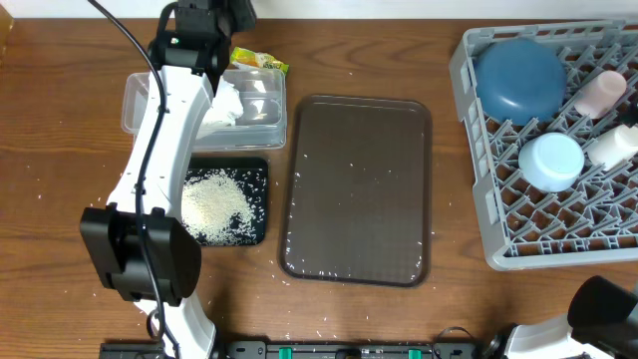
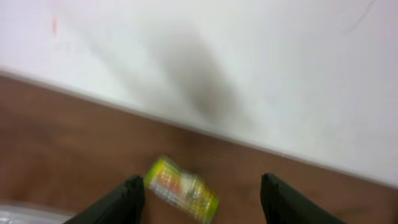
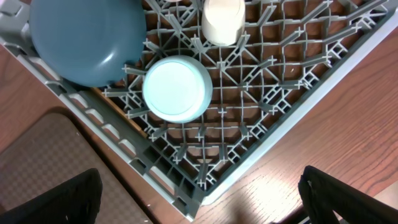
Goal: Sort waste into correct bins and load items into the dishwasher rack
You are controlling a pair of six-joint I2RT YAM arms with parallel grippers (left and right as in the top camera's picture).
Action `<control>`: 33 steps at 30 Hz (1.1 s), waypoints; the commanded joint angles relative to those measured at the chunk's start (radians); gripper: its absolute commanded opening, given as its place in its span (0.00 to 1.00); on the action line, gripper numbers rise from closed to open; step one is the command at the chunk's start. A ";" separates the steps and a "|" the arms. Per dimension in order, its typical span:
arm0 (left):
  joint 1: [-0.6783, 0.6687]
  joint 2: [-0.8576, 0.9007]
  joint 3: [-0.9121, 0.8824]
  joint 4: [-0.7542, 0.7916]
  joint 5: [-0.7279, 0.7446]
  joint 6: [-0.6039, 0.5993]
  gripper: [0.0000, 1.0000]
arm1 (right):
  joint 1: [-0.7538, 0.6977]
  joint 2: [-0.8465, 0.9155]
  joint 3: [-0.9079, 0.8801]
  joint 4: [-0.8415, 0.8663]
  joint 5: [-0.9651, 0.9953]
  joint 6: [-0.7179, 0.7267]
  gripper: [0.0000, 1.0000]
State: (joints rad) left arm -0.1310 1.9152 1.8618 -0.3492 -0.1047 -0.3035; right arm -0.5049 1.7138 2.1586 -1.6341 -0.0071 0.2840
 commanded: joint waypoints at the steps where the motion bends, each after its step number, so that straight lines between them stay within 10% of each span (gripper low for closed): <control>1: 0.001 0.022 -0.002 0.082 0.013 0.060 0.62 | -0.005 0.006 -0.002 -0.001 0.007 -0.008 0.99; 10: -0.012 0.169 -0.002 0.126 0.278 0.090 0.63 | -0.005 0.006 -0.002 -0.001 0.007 -0.008 0.99; 13: -0.049 0.172 -0.002 0.119 0.325 0.097 0.50 | -0.005 0.006 -0.002 -0.001 0.007 -0.008 0.99; 19: -0.151 0.185 -0.002 0.119 0.209 0.174 0.21 | -0.005 0.006 -0.002 -0.001 0.007 -0.009 0.99; 33: -0.199 0.335 -0.002 0.038 0.015 0.175 0.19 | -0.005 0.006 -0.002 -0.001 0.007 -0.008 0.99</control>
State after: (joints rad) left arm -0.3466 2.2234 1.8481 -0.2996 0.0048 -0.1482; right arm -0.5049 1.7138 2.1586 -1.6337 -0.0071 0.2840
